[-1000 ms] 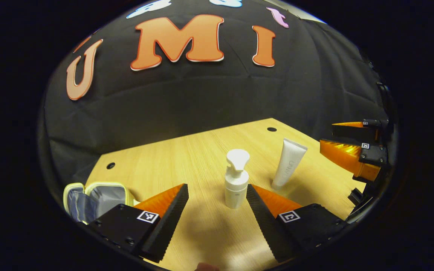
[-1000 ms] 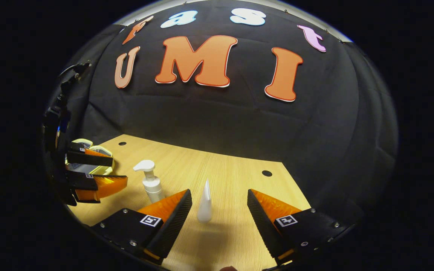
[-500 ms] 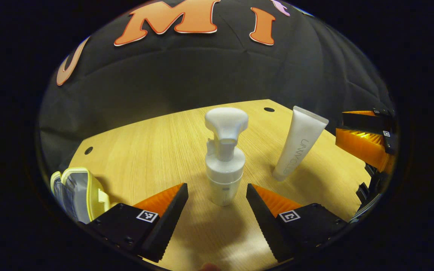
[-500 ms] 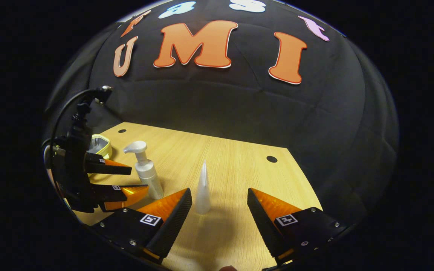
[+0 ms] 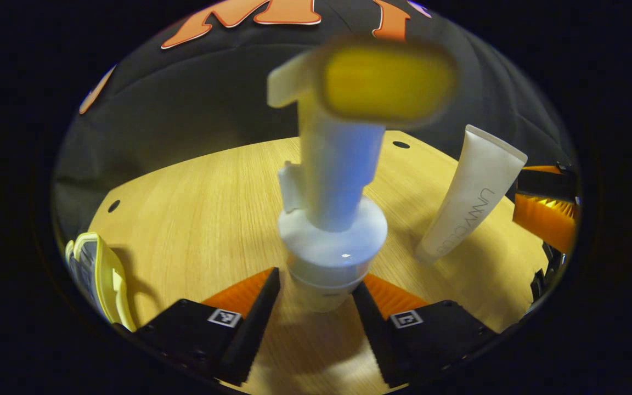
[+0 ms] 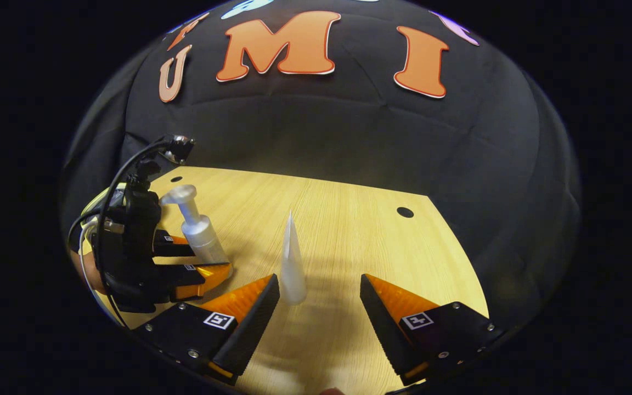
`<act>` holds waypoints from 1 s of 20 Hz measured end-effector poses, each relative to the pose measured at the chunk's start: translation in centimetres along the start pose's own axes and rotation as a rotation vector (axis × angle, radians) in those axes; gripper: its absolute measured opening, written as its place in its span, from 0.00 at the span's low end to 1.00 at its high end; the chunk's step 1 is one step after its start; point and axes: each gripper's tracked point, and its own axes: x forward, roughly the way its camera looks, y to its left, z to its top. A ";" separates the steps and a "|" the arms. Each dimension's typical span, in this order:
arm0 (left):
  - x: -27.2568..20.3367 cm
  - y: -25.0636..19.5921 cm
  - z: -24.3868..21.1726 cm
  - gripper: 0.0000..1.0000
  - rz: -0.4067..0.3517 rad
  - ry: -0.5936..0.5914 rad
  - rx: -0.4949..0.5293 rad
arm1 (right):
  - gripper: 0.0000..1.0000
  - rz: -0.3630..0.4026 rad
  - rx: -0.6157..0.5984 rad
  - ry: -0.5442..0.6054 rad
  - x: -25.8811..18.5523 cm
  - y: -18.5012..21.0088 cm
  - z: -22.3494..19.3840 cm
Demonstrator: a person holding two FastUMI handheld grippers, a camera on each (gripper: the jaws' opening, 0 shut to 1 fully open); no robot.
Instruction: First open the suitcase, pack the skin care products into it, and then close the suitcase.
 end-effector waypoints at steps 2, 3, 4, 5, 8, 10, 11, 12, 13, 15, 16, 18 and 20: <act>-0.3 0.2 0.1 0.64 0.011 0.021 0.020 | 0.95 0.014 0.003 0.019 0.9 0.5 -0.6; -0.6 0.1 0.0 0.63 0.008 0.036 0.023 | 0.95 0.027 0.007 0.029 1.3 0.9 -1.0; -1.0 -0.1 -0.1 0.63 0.005 0.037 0.018 | 0.95 0.031 0.008 0.037 1.7 0.9 -1.4; -1.5 -0.1 0.2 0.62 0.007 0.030 0.016 | 0.95 0.042 0.008 0.048 2.0 1.1 -1.8; -3.8 0.6 2.4 0.62 0.035 -0.020 0.018 | 0.95 0.060 -0.003 0.062 2.8 1.3 -2.3; -6.1 1.4 3.4 0.61 0.069 -0.050 -0.002 | 0.95 0.072 -0.006 0.068 3.5 1.4 -2.4; -7.1 2.0 3.8 0.62 0.086 -0.064 -0.011 | 0.95 0.079 -0.003 0.071 3.6 1.5 -2.6; -8.1 2.7 4.2 0.62 0.104 -0.074 -0.015 | 0.95 0.087 0.001 0.074 3.9 1.6 -2.6; -9.3 3.5 4.4 0.61 0.128 -0.086 -0.020 | 0.95 0.093 0.004 0.076 4.4 1.8 -2.7; -12.0 4.9 4.6 0.61 0.168 -0.103 -0.045 | 0.95 0.106 0.000 0.082 5.1 2.1 -3.0; -13.5 5.5 4.6 0.61 0.185 -0.109 -0.062 | 0.95 0.112 -0.001 0.087 5.3 2.4 -3.1; -16.3 6.9 4.6 0.61 0.231 -0.123 -0.097 | 0.95 0.122 -0.001 0.104 6.3 2.7 -3.6; -18.9 8.6 4.2 0.61 0.283 -0.134 -0.131 | 0.94 0.120 -0.004 0.142 7.4 2.9 -4.9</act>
